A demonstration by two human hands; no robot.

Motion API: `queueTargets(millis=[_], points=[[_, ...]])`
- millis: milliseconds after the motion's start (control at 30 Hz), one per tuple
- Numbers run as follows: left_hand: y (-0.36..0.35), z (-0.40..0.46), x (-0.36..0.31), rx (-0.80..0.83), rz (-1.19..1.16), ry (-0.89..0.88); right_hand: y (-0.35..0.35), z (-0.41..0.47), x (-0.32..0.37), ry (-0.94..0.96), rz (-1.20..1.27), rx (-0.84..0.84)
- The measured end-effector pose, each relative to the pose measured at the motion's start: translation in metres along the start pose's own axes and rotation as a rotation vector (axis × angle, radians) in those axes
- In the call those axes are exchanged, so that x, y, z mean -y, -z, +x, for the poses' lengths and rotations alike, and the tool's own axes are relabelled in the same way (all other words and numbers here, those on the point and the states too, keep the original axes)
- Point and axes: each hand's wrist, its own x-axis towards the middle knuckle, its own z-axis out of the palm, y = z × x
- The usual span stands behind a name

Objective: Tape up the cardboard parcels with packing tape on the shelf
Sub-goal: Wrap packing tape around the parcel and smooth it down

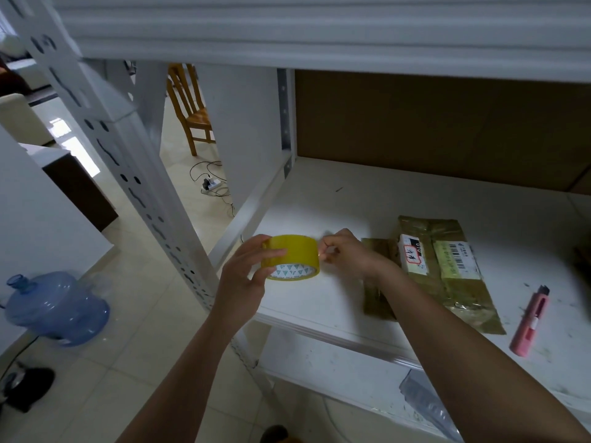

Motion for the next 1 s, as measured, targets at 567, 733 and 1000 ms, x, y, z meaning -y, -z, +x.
queueTargets(millis=[567, 733, 1000], points=[[-0.036, 0.045, -0.059, -0.086, -0.114, -0.1, 0.098, -0.067, 0.02, 0.157, 0.108, -0.263], [-0.058, 0.041, -0.078, 0.024, -0.216, -0.095, 0.121, -0.106, -0.003, 0.063, 0.393, -0.446], [-0.082, 0.049, -0.108, 0.194, -0.13, -0.312, 0.143, -0.157, -0.049, 0.035, 0.332, -0.624]])
